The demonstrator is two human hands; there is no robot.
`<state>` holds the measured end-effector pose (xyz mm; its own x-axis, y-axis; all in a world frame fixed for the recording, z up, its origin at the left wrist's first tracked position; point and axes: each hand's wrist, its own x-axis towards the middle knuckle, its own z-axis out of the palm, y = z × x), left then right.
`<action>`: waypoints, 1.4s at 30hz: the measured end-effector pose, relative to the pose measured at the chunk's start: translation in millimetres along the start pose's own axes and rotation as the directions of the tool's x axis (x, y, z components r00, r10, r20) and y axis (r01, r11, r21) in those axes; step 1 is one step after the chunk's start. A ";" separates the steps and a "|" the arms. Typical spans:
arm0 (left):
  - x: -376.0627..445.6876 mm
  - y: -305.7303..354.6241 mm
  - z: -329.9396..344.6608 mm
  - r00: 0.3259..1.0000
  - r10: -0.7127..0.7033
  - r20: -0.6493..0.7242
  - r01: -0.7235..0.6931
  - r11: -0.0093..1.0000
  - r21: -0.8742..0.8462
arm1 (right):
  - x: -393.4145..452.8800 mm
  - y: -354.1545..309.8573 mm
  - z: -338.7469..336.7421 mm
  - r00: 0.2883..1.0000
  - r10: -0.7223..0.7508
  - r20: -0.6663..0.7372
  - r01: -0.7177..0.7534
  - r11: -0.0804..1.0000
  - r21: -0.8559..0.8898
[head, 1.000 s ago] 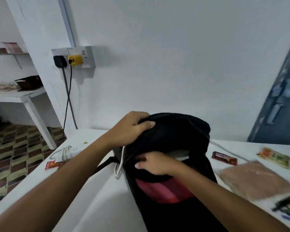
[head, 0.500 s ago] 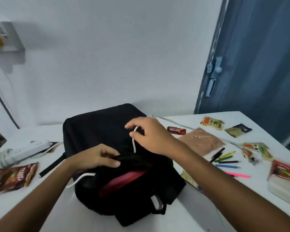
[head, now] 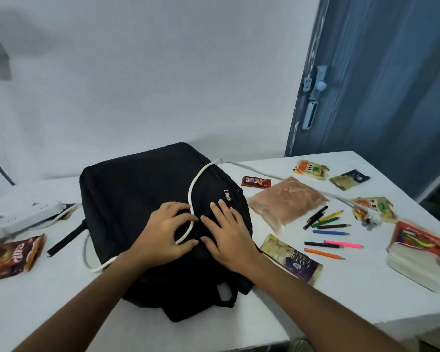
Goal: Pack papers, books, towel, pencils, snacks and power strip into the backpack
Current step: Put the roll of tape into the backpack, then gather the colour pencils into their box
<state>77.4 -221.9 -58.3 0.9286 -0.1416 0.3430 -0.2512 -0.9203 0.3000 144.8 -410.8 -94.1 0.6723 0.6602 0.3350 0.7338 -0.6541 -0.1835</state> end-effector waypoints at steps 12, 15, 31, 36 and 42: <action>16.8 11.5 16.1 0.980 -0.145 0.136 0.107 0.961 0.257 | -6.4 11.1 -3.6 0.999 -0.011 -0.042 0.025 0.936 0.351; 28.1 21.0 21.5 0.970 -0.234 0.067 0.210 0.944 0.255 | -3.5 19.0 -15.7 0.999 -0.012 0.031 -0.006 0.854 0.520; 163.3 147.8 100.1 0.968 0.089 0.236 -0.094 0.995 0.010 | -49.4 208.3 -111.7 0.947 0.319 -0.045 -0.222 0.746 0.628; 189.2 166.1 144.1 0.927 0.025 0.375 -0.081 0.988 0.133 | -87.6 280.8 -141.9 0.878 0.477 0.042 -0.427 0.741 0.517; 199.8 173.6 148.3 0.946 0.000 0.324 -0.050 0.988 0.147 | -124.1 311.3 -155.9 0.863 0.455 0.220 -0.506 0.788 0.350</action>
<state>259.9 -464.1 -69.7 0.9670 -0.2523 0.0364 -0.2549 -0.9555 0.1486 274.5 -753.9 -48.7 0.9356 0.3530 0.0019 0.2729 -0.7201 -0.6379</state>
